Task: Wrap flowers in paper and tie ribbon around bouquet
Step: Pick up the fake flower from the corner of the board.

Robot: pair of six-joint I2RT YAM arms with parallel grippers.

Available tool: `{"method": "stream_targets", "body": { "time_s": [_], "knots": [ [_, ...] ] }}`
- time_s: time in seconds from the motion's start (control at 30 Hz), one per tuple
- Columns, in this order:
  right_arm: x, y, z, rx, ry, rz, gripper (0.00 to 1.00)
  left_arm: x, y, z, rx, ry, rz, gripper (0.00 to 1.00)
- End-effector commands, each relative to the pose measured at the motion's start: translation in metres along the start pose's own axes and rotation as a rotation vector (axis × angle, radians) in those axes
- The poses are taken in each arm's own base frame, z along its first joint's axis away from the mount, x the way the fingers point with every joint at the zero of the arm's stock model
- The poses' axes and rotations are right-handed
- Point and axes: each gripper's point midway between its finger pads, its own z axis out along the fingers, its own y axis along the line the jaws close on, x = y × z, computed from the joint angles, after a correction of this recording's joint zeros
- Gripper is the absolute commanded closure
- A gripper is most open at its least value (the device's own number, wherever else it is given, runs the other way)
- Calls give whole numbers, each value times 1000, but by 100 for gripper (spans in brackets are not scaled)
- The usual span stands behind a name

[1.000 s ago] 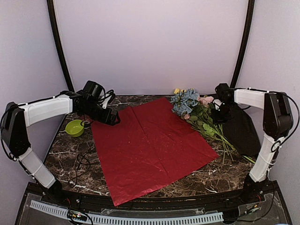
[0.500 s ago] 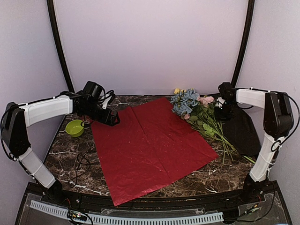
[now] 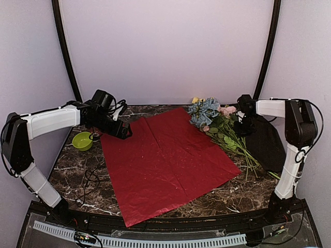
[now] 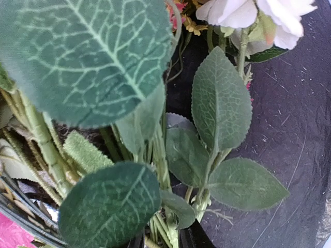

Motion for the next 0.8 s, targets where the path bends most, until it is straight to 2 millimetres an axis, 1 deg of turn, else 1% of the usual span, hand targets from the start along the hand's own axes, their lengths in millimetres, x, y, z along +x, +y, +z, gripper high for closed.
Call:
{"method": "stream_targets", "body": {
  "time_s": [0.0,0.03,0.1,0.2,0.27,0.37,0.43,0.53,0.57,0.6,0.67,0.77],
  "knots": [
    [-14,-4,3,30,-28,-21,78,-2,-2,-9,0,-27,17,11],
    [-14,-4,3,34,-27,-25,79,-3,-2,-10,-1,-28,18,11],
    [-15,-5,2,39,-32,-28,86,-2,-2,-9,-2,-26,17,11],
    [-20,-8,-7,48,-64,-34,95,-2,-2,-9,2,-25,16,11],
    [-25,-13,-19,68,-99,-38,100,-1,-2,-8,1,-24,17,11],
    [-34,-21,-42,104,-160,-31,100,-2,-2,-8,3,-24,17,11],
    [-40,-26,-61,120,-211,-20,100,-2,-2,-9,1,-25,18,11],
    [-52,-35,-97,139,-314,4,100,-2,-2,-9,-1,-25,18,11],
    [-57,-37,-116,139,-367,15,100,-2,-2,-9,0,-25,18,11],
    [-60,-39,-128,139,-405,24,100,-2,-2,-10,2,-27,20,11],
    [-69,-40,-167,104,-527,47,100,-2,-2,-9,-1,-28,20,11],
    [-78,-28,-222,-29,-725,62,100,-3,-2,-10,2,-28,18,11]
  ]
}}
